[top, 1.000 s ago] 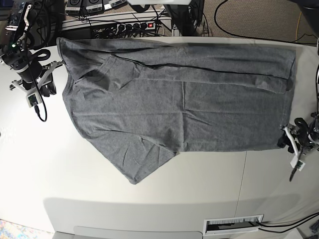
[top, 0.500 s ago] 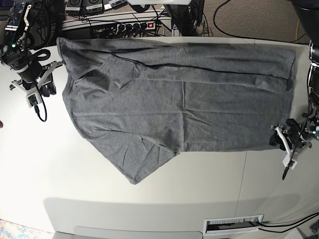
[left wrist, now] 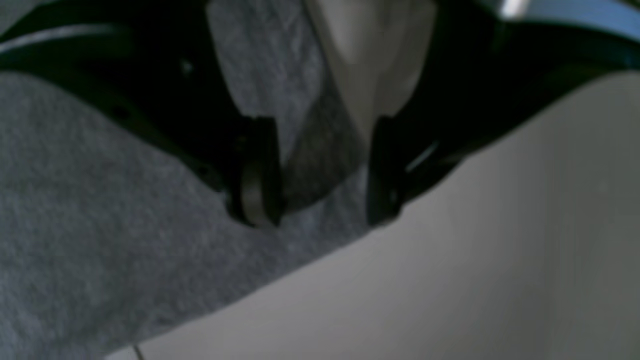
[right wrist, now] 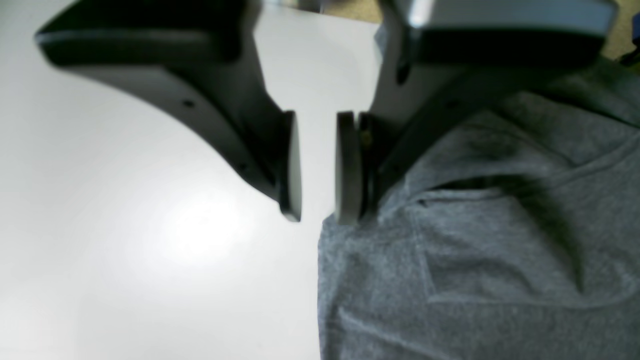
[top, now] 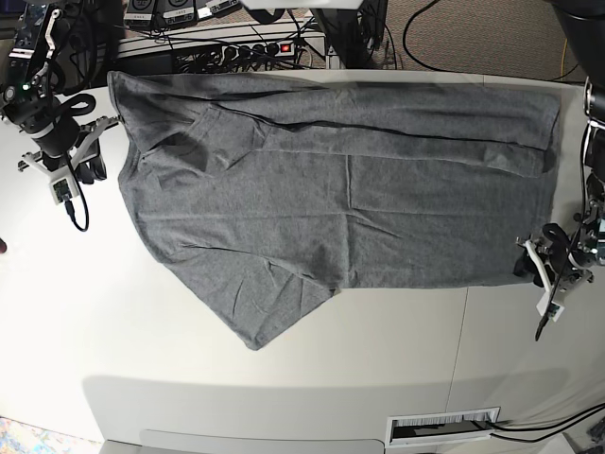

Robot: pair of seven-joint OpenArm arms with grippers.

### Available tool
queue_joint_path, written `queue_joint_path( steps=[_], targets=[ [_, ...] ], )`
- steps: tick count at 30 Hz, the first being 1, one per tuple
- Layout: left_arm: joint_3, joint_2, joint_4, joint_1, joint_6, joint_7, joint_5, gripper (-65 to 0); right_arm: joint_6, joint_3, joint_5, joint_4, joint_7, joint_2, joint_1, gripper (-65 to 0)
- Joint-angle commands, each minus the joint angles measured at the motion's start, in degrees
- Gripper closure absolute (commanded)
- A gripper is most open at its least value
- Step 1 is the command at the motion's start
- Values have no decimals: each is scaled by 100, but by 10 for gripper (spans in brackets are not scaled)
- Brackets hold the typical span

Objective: Fold the T-shirt properly
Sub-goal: 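Move the left gripper to the opposite hem corner and grasp it, then move the right gripper to the opposite sleeve edge and grasp it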

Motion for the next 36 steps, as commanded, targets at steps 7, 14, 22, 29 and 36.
queue_joint_path(
  steps=[7, 14, 22, 29, 36],
  targets=[
    [-59, -168, 59, -221, 448, -122, -105, -296, -24, 48, 55, 85, 109, 98, 35, -130],
    [-59, -17, 59, 35, 146, -70, -109, -296, -24, 48, 55, 85, 87, 98, 35, -130],
    [-59, 44, 61, 68, 164, -61, -105, -118, -24, 48, 52, 85, 162, 101, 35, -130],
    [-59, -79, 184, -109, -911, 188, -599, 0, -24, 48, -46, 83, 431, 98, 280, -130],
    [-59, -289, 645, -114, -1144, 960, -1375, 0, -24, 48, -422, 44, 844, 96, 734, -130]
  ],
)
